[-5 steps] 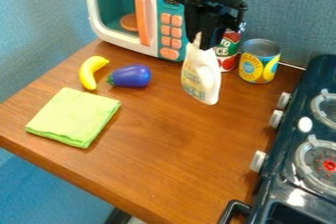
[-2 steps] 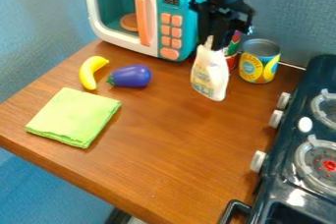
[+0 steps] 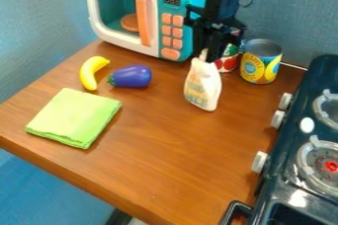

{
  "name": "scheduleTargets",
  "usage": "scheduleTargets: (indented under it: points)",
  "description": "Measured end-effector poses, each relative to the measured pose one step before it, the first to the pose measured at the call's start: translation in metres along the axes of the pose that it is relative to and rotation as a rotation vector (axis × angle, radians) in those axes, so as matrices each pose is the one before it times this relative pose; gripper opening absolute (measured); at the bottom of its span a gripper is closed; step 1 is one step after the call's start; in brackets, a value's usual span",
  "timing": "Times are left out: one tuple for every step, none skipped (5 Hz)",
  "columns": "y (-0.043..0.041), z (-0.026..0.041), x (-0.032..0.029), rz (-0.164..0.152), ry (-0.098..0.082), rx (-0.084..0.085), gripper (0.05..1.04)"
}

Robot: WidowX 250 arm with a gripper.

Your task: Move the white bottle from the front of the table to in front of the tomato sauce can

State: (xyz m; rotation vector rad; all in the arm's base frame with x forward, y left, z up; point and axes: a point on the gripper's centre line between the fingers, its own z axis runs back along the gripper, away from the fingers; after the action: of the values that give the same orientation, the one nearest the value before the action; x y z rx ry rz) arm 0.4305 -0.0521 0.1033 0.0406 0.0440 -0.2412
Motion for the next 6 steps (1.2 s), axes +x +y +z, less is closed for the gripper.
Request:
scheduleTargets:
  points:
    - [0.00061, -0.00086, 0.00256, 0.0113, 0.0086, -0.0072, 0.355]
    - [0.00136, -0.00109, -0.00122, 0.0091, 0.0013, -0.0208, 0.449]
    - [0.0025, -0.00636, -0.0058, -0.0063, 0.0097, -0.011, 0.728]
    - [0.00034, 0.00029, -0.00486, 0.0044, -0.0029, 0.0018, 0.998]
    - [-0.00013, 0.00209, -0.00341, -0.0063, -0.012, 0.0029, 1.008]
    - [0.00298, 0.01356, -0.01031, -0.0196, -0.0761, -0.0401, 1.004]
